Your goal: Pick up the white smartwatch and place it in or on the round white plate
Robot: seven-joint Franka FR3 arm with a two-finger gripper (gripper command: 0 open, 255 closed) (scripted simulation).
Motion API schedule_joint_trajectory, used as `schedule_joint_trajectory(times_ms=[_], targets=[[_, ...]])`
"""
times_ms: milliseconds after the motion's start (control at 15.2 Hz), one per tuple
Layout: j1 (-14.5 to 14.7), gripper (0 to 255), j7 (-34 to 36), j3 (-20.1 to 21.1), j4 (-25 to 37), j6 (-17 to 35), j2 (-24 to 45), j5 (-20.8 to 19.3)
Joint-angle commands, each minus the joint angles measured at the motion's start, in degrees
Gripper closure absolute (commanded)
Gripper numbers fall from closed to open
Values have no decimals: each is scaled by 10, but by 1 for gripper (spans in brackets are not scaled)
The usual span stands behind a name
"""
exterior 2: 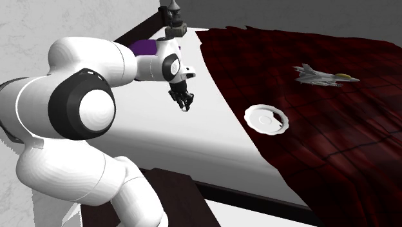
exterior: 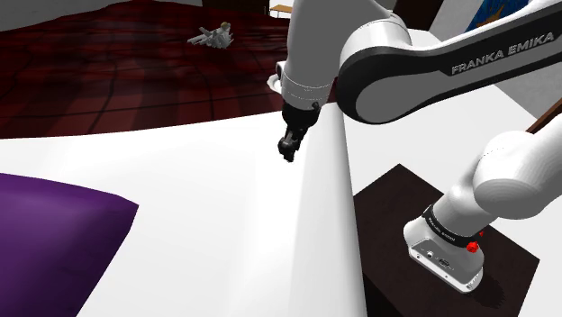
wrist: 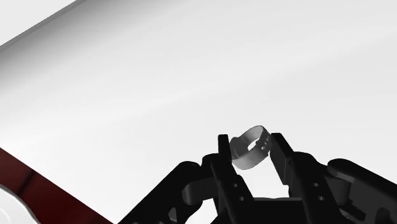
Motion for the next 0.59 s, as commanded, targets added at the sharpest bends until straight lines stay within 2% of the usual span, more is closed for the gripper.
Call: schedule_joint_trajectory(times_ms=[0,528], targets=[[0,255,0,1,-1,0,1,1],[1,255,-2,-1,4,-8,-3,2]])
